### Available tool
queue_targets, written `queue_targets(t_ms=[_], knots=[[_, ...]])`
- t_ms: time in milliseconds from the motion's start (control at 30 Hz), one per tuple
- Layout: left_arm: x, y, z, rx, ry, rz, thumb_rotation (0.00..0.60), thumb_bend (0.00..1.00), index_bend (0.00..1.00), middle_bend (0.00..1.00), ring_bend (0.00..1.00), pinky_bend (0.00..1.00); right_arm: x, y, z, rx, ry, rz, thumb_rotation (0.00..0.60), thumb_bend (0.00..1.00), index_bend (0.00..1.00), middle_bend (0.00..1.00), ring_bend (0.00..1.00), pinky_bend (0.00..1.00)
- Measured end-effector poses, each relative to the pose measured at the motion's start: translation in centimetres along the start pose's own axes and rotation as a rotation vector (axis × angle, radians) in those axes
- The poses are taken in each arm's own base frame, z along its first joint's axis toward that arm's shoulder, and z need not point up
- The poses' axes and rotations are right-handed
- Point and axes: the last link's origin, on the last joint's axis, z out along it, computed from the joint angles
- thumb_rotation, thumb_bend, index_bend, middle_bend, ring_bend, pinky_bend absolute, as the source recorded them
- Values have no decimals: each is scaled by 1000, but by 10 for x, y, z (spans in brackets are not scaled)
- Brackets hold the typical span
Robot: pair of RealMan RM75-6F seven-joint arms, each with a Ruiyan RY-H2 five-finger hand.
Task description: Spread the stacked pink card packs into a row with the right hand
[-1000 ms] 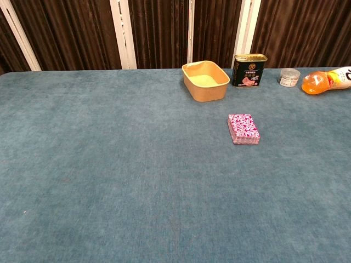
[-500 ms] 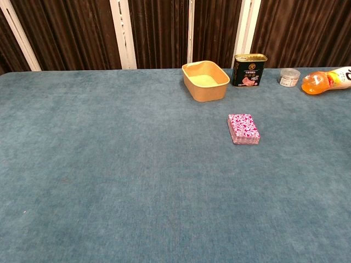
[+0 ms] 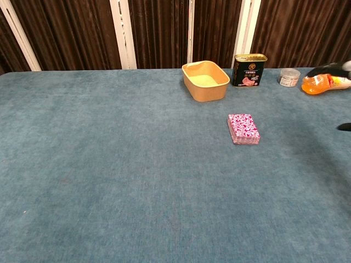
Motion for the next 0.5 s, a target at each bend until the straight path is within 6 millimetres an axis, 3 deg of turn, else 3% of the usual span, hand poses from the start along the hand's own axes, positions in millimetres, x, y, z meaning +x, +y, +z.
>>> queue_targets(t_ms=[200, 500], knots=[[1, -2, 1, 4, -16, -6, 600, 1, 0, 0, 0, 0, -9, -29, 38, 6, -74, 9, 600, 253, 0, 0, 0, 0], [0, -4, 3, 12, -43, -19, 600, 2, 0, 0, 0, 0, -26, -65, 78, 6, -160, 26, 600, 254, 0, 0, 0, 0]])
